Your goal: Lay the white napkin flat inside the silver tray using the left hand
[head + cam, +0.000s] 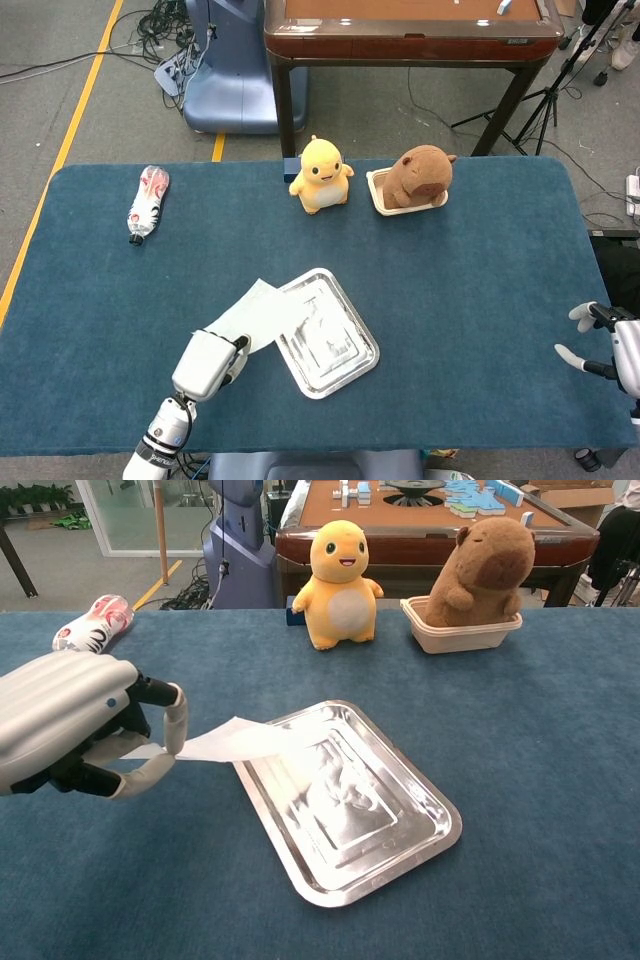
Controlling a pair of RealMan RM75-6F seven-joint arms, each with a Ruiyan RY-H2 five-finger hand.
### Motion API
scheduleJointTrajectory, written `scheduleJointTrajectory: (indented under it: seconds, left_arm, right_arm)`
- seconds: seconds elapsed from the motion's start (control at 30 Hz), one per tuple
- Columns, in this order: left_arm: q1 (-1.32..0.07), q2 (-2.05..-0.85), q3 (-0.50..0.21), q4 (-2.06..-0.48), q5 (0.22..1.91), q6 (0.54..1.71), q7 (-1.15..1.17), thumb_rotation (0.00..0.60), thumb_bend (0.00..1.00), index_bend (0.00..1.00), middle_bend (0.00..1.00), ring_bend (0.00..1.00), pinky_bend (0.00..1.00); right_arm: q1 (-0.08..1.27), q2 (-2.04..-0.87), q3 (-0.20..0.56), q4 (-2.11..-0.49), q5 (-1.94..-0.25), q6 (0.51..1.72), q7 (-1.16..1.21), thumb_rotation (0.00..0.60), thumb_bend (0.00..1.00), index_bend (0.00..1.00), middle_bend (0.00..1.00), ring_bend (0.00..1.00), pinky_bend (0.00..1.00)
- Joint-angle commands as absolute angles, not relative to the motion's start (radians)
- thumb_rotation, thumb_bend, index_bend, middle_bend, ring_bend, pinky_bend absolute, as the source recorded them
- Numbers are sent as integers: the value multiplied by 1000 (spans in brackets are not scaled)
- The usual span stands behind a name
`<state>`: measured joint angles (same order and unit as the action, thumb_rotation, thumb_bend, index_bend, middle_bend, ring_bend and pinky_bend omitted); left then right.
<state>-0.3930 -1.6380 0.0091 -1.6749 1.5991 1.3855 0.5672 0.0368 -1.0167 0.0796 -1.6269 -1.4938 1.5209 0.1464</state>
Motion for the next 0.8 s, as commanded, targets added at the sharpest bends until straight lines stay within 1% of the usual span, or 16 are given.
scheduleJointTrajectory:
  seconds: [0.03, 0.33, 0.5, 0.8]
  left_arm:
    - [-400, -1627, 20, -1670, 1623, 1372, 525, 600, 469, 716, 1000, 997, 1000]
    - [-416, -1626, 33, -1649, 1691, 1360, 419, 600, 469, 716, 1000, 997, 1000]
    - [-453, -1602, 54, -1623, 1746, 1325, 293, 600, 469, 716, 1000, 997, 1000]
    - [-494, -1588, 73, -1569, 1808, 1320, 77, 600, 469, 716, 1000, 997, 1000]
  right_arm:
    - [36, -1017, 80, -1627, -1494, 1522, 147, 600, 12, 474, 580, 499, 698]
    - [36, -1015, 81, -1626, -1492, 1520, 149, 600, 12, 474, 580, 499, 698]
    - [35, -1014, 81, -1626, -1492, 1521, 150, 600, 12, 474, 580, 499, 698]
    - [35, -1015, 80, -1625, -1492, 1519, 150, 600, 13, 474, 580, 499, 698]
